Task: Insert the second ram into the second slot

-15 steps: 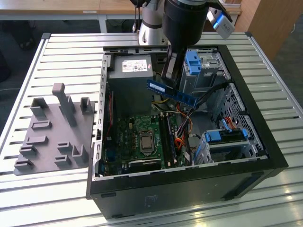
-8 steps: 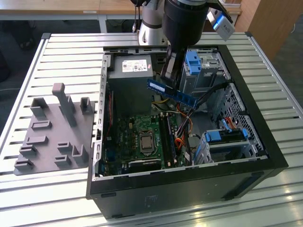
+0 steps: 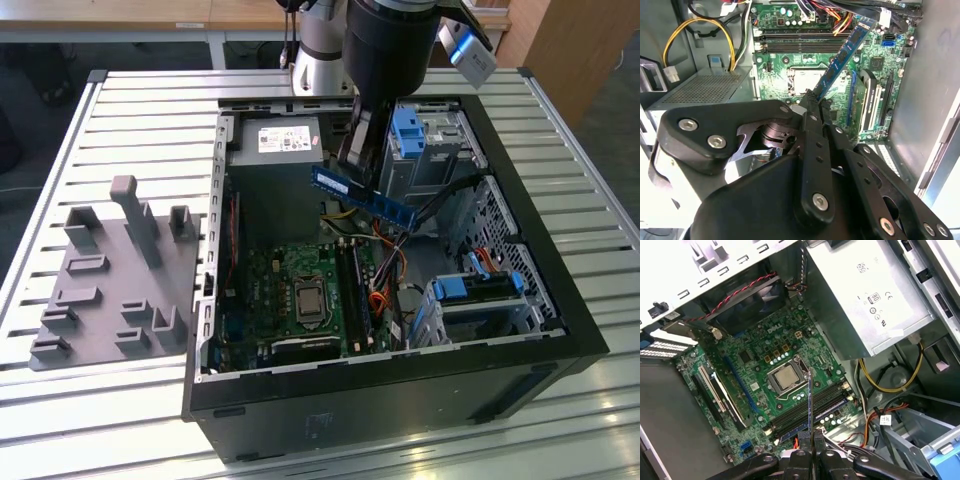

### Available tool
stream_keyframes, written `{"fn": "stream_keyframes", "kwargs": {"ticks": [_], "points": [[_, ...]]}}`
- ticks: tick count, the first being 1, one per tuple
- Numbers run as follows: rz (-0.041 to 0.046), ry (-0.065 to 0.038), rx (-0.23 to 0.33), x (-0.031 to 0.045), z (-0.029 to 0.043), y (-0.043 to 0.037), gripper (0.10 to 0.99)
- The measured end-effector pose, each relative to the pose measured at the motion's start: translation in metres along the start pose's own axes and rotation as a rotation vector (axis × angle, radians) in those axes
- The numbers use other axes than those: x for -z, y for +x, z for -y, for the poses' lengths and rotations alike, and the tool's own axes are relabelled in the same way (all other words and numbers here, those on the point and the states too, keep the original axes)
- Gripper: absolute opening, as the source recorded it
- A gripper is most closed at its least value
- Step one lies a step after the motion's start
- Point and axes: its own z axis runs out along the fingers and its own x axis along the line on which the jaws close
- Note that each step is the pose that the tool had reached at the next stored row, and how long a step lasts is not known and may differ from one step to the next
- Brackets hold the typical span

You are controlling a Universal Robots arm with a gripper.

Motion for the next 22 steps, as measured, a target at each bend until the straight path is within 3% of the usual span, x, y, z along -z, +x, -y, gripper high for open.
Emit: {"fn": "stream_keyframes", "kwargs": {"ticks": [22], "points": [[0.0022,0.001,-0.059,0.0000,0.0000,0.0000,0.137]]}}
